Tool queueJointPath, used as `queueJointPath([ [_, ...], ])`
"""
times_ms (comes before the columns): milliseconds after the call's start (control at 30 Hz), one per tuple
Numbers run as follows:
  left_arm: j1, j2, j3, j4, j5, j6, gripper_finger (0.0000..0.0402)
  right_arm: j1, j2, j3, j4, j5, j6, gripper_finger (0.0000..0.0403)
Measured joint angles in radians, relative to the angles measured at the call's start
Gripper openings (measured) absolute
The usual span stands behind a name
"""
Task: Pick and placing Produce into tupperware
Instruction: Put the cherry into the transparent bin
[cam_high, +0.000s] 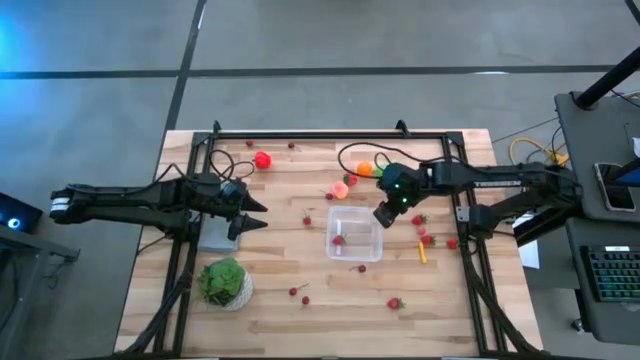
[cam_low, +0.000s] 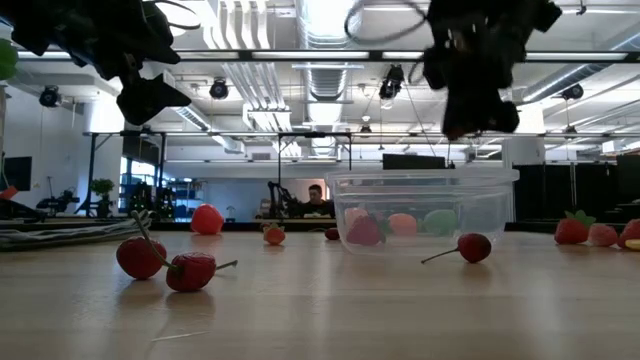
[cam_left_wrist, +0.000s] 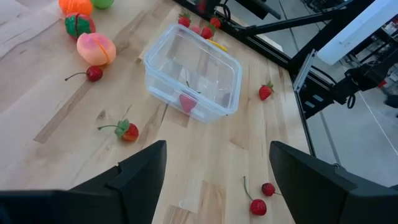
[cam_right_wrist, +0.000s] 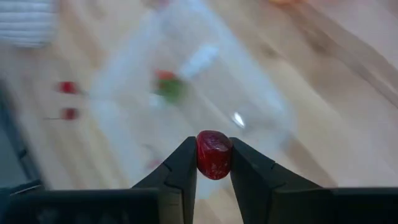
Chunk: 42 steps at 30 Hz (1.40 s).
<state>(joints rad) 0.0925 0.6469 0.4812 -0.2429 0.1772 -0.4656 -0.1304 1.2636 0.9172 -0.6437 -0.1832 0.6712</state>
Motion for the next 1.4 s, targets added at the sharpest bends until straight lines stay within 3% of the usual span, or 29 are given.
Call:
queueJointPath([
  [300, -0.002, -0.010, 0.001, 0.004, 0.007, 0.010, 0.0270, 0.067, 0.077, 0.031, 0.076, 0.000, 0.014, 0.0107],
  [567, -0.002, -0.023, 0.001, -0.001, 0.032, 0.035, 0.0270, 0.096, 0.222, 0.083, 0.072, 0.002, 0.025, 0.0183],
  [667, -0.002, -0.024, 0.001, -0.001, 0.032, 0.037, 0.0270, 0.095, 0.259, 0.126, 0.016, 0.013, 0.035, 0.0203],
  [767, -0.002, -0.024, 0.001, -0.001, 0.032, 0.037, 0.0270, 0.102, 0.262, 0.204, -0.146, 0.081, 0.023, 0.0211],
  [967, -0.002, -0.024, 0.001, -0.001, 0.032, 0.037, 0.0270, 0.150, 0.187, 0.331, -0.557, 0.288, 0.005, 0.0212],
  [1133, -0.001, -0.022, 0.001, 0.000, 0.032, 0.037, 0.0270, 0.162, 0.075, 0.268, -0.669, 0.259, 0.118, 0.0211],
  [1400, -0.001, -0.020, 0.001, 0.002, 0.032, 0.053, 0.0270, 0.231, -0.130, 0.005, -0.662, 0.184, 0.401, 0.0210],
])
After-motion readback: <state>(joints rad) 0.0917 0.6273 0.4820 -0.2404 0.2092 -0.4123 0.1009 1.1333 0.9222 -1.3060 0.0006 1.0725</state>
